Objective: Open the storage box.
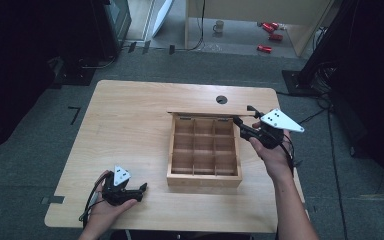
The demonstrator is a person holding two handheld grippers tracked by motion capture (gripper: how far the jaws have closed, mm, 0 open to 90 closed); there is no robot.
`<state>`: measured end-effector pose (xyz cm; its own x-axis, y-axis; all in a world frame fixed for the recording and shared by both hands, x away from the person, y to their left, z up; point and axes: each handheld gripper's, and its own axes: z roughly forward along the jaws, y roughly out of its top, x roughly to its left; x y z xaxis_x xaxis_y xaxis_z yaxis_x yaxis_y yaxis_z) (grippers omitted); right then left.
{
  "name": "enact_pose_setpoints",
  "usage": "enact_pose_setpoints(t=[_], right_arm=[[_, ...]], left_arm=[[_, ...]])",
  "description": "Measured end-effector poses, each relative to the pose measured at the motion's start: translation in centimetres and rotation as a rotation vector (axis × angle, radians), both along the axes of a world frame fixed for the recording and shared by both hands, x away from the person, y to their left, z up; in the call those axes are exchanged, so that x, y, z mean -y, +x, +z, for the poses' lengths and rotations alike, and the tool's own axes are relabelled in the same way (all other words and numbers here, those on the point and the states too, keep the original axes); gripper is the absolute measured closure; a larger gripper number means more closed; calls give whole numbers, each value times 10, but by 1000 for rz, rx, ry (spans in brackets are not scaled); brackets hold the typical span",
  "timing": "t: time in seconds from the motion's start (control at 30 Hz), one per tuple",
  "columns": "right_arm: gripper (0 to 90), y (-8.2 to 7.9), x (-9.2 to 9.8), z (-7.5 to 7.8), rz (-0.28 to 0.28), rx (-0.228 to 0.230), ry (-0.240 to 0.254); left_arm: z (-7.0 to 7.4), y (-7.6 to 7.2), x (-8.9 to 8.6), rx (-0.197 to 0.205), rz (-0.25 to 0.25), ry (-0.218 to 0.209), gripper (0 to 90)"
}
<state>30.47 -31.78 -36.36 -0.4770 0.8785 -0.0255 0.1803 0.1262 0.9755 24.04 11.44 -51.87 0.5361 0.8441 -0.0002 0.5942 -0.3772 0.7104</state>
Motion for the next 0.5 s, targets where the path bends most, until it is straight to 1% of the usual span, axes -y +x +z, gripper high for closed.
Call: enact_pose_setpoints(t=[0.27,0.33,0.4,0.5], right_arm=[[474,6,4,2,10,10,3],[485,8,5,3,5,9,9],[515,9,6,3,-13,12,23],[521,10,7,3,-17,13,32]], left_arm=[[0,0,0,-1,-2,-1,138],[0,0,0,-1,-2,-2,138],[0,0,0,-1,-2,-2,138],[0,0,0,-1,-2,-1,139]])
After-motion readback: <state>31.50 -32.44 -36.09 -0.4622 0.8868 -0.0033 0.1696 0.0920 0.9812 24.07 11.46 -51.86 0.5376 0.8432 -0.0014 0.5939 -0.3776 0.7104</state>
